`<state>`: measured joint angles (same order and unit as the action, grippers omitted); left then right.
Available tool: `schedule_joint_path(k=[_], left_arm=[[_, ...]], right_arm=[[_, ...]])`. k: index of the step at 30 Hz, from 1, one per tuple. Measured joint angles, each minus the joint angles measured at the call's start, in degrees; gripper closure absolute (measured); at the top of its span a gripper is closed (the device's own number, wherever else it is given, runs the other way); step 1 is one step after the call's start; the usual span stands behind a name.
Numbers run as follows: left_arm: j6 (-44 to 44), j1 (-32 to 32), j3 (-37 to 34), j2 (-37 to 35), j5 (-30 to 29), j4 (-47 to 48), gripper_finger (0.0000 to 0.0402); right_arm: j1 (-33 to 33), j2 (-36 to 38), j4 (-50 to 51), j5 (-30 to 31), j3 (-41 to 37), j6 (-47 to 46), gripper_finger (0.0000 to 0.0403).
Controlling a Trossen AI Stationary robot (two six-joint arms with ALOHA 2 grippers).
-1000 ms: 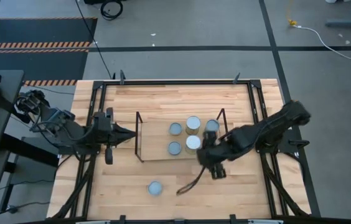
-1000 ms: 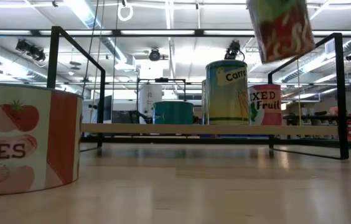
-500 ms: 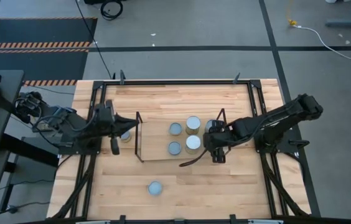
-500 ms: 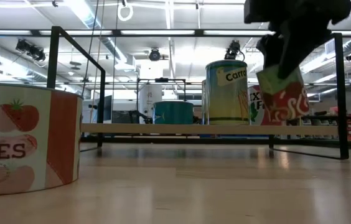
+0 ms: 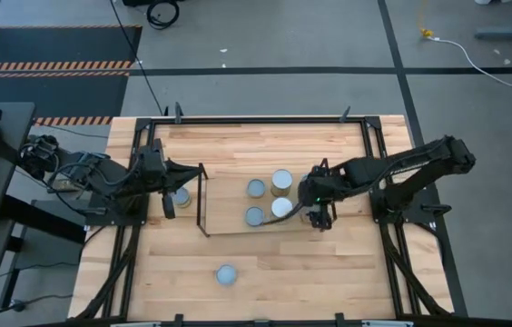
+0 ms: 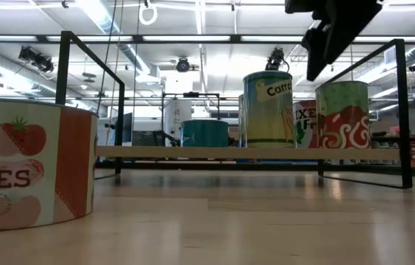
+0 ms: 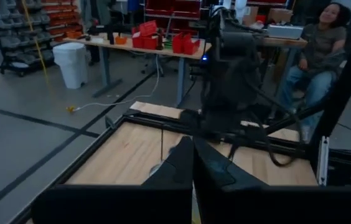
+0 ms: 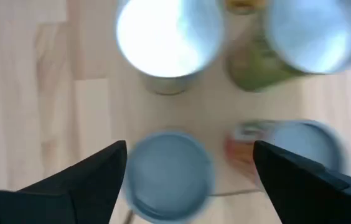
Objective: Pick and place cans onto a shelf
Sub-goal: Adjust the canned goods on the shelf
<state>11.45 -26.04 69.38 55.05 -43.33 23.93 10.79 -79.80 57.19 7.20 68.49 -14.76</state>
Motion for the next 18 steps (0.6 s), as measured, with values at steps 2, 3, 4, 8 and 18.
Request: schedule_joint_path(k=[2, 3, 4, 8, 18], left_arm=[[-2.03, 0.64, 0.0, -0.49, 0.44, -0.05, 0.0397], [-3.32, 1.06, 0.0, -0.76, 0.53, -0.05, 0.0397], [-4.66, 1.59, 0.0, -1.13, 0.53, -0.05, 0.0397], [-9.64, 4.39, 0.0, -2.91, 0.48, -0.25, 0.0397], [-13.16, 11.51, -0.02, -7.98, 7.78, -0.18, 0.0397]], right_arm=[[-1.68, 0.77, 1.92, 0.38, 0.61, 0.19, 0.0048], [-2.68, 0.95, 2.44, -0.2, 0.56, 0.31, 0.0049], [-3.58, 0.95, 2.47, -1.57, 0.27, 0.49, 0.0048], [-6.11, -0.44, 2.66, -6.54, -0.9, 4.62, 0.0047], [-10.04, -6.1, 2.43, -7.52, -0.8, 14.21, 0.0055]])
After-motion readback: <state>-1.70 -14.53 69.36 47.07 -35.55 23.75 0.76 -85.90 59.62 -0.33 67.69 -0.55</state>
